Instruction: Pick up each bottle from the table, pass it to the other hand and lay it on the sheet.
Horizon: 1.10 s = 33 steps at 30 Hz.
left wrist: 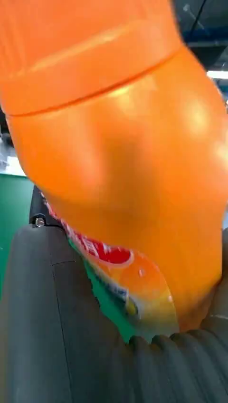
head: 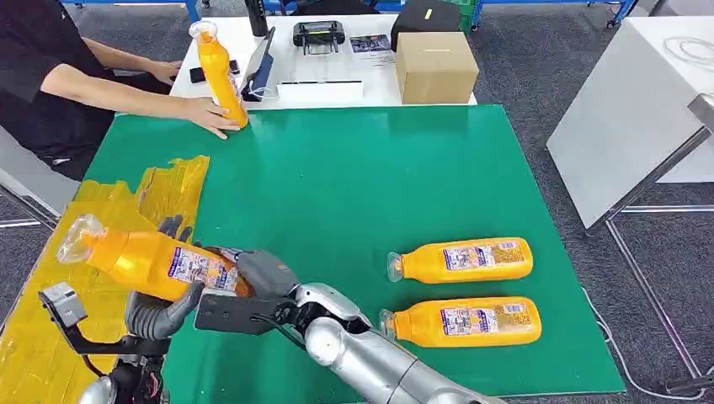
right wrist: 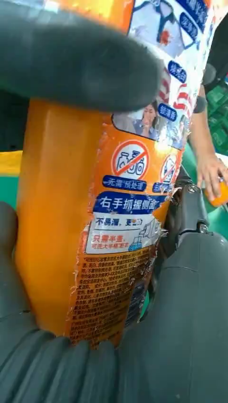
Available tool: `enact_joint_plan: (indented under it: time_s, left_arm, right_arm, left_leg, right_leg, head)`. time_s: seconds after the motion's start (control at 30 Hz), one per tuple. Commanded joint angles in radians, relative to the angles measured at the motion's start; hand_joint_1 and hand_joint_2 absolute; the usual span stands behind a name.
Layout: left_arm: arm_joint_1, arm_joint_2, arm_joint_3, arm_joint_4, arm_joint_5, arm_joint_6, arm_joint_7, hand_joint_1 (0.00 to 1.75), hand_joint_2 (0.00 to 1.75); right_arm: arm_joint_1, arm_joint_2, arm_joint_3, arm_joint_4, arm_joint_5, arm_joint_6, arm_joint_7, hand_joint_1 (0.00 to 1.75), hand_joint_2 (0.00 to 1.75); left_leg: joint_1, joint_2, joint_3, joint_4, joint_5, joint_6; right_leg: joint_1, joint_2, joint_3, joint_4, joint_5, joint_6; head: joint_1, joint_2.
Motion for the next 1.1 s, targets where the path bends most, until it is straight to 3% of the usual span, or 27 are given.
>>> enact_joint_plan:
  time_s: [0.03, 0.17, 0.2, 0.23, 0.73, 1.0, 1.03, 1.07, 1.1]
  left_arm:
    - [-0.015, 0.003, -0.007, 0.023, 0.032, -0.019, 0.019, 0.00, 1.75]
    - [-0.011, 0.001, -0.009, 0.020, 0.036, -0.019, 0.021, 0.00, 1.75]
    - [-0.010, 0.000, -0.009, 0.019, 0.037, -0.017, 0.021, 0.66, 1.75]
    - [-0.010, 0.000, -0.009, 0.019, 0.037, -0.017, 0.021, 1.75, 1.75]
    - [0.000, -0.001, -0.001, 0.010, 0.047, -0.027, 0.012, 1.75, 1.75]
    - [0.012, -0.006, 0.019, -0.018, -0.018, -0.010, -0.035, 1.75, 1.75]
    - [0.014, -0.008, 0.027, -0.031, -0.066, 0.012, -0.063, 1.75, 1.75]
    - [0.016, -0.012, 0.038, -0.044, -0.121, 0.040, -0.092, 1.75, 1.75]
    - [0.015, -0.017, 0.054, -0.059, -0.184, 0.077, -0.121, 1.75, 1.75]
  right_arm:
    - [-0.013, 0.003, 0.129, 0.117, -0.001, 0.016, -0.006, 1.75, 1.75]
    - [-0.015, 0.003, 0.133, 0.123, 0.000, 0.015, -0.008, 1.75, 1.75]
    - [-0.016, 0.003, 0.135, 0.125, -0.001, 0.015, -0.009, 1.75, 1.75]
    - [-0.016, 0.003, 0.135, 0.125, -0.001, 0.015, -0.009, 1.75, 1.75]
    - [-0.025, -0.002, 0.133, 0.126, -0.007, 0.006, -0.013, 1.75, 1.75]
    - [-0.043, -0.042, 0.059, 0.058, 0.002, -0.051, -0.001, 1.75, 1.75]
    - [-0.042, -0.055, 0.043, 0.034, 0.011, -0.072, 0.000, 1.01, 1.75]
    - [-0.035, -0.072, 0.017, -0.004, 0.017, -0.089, 0.000, 0.00, 1.75]
    - [-0.031, -0.102, -0.013, -0.061, 0.020, -0.091, 0.003, 0.00, 1.75]
  left_leg:
    - [0.001, -0.001, 0.003, -0.002, 0.000, 0.000]
    - [0.001, -0.002, 0.004, -0.001, 0.000, 0.000]
    - [0.001, -0.001, 0.003, -0.001, 0.000, 0.000]
    - [0.001, -0.001, 0.004, -0.001, -0.001, 0.000]
    - [0.001, -0.002, 0.003, -0.001, 0.000, 0.000]
    - [0.001, -0.002, 0.001, 0.000, 0.000, 0.000]
    - [0.001, -0.002, 0.001, 0.000, 0.000, 0.000]
    - [0.001, -0.003, 0.002, 0.000, 0.000, 0.000]
    - [0.001, -0.003, 0.000, 0.000, 0.000, 0.000]
  right_leg:
    - [0.001, -0.001, 0.004, -0.002, 0.000, -0.001]
    - [0.001, -0.001, 0.005, -0.003, 0.000, -0.001]
    - [0.001, -0.001, 0.003, -0.002, 0.000, -0.001]
    - [0.001, -0.001, 0.005, -0.003, 0.000, -0.001]
    - [0.001, -0.002, 0.004, -0.002, 0.000, -0.001]
    - [0.001, -0.002, 0.002, -0.001, 0.000, 0.000]
    - [0.001, -0.002, 0.002, -0.001, 0.000, 0.000]
    - [0.001, -0.002, 0.003, -0.001, -0.001, -0.001]
    - [0.001, -0.002, 0.002, -0.001, 0.000, 0.000]
  head:
    - [0.000, 0.000]
    - [0.000, 0.000]
    - [0.000, 0.000]
    - [0.000, 0.000]
    - [0.000, 0.000]
    - [0.000, 0.000]
    - [0.000, 0.000]
    - [0.000, 0.000]
    - [0.000, 0.000]
